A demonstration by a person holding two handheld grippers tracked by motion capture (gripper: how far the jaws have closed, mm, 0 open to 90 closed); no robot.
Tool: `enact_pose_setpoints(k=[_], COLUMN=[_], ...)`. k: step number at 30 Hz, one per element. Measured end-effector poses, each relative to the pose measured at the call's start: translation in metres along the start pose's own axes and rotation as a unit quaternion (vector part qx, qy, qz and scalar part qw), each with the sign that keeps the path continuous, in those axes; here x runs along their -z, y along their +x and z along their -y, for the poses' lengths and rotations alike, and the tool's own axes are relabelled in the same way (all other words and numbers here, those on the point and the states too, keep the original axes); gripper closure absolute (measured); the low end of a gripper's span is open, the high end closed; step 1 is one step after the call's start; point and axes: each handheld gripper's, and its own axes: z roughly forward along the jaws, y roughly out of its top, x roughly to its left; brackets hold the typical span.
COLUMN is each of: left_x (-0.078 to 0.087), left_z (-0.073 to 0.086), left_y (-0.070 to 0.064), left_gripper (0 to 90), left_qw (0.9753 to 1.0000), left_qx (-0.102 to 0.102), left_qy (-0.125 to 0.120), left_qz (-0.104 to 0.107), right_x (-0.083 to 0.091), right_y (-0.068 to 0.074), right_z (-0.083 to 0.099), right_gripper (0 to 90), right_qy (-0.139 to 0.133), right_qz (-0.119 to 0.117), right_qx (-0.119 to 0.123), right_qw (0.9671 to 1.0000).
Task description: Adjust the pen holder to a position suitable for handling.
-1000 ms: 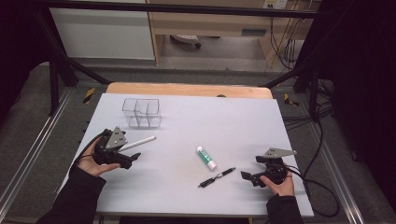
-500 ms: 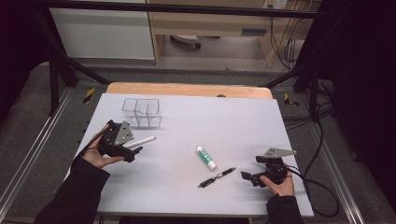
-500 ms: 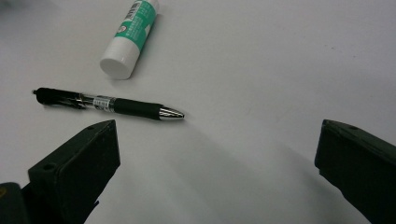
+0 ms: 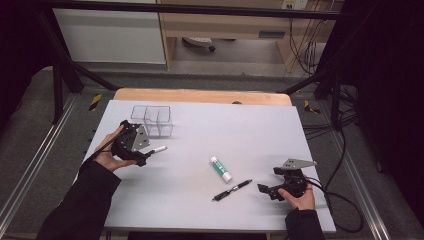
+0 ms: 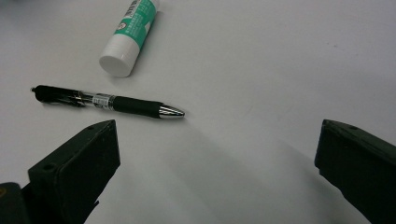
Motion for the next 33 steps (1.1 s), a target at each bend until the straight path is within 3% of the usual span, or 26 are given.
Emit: enact_pose_setpoints(k=[11, 15, 26, 33], left_x=[-0.013, -0.019, -0.030, -0.040], left_z=[-0.003, -0.001, -0.002, -0.004], left_y=[0.013, 0.019, 0.032, 0.034], left_gripper=[17.1, 22.3, 31.6, 37.0], left_qw=[0.9984, 0.9964, 0.9916, 0.9879], left_qx=[-0.050, -0.077, -0.119, -0.141], left_qy=[0.022, 0.029, 0.038, 0.048], left_qz=[-0.014, -0.023, -0.036, -0.043], right_x=[0.000, 0.000, -0.001, -0.001], right_y=[0.000, 0.000, 0.000, 0.000], right_z=[0.000, 0.000, 0.000, 0.000], right_gripper=[0.5, 0.5, 0.5, 0.5], right_qy=[0.000, 0.002, 0.003, 0.003], right_qz=[0.001, 0.001, 0.001, 0.001], right_qx=[0.002, 0.001, 0.003, 0.002], right_qw=[1.0000, 1.0000, 1.0000, 1.0000])
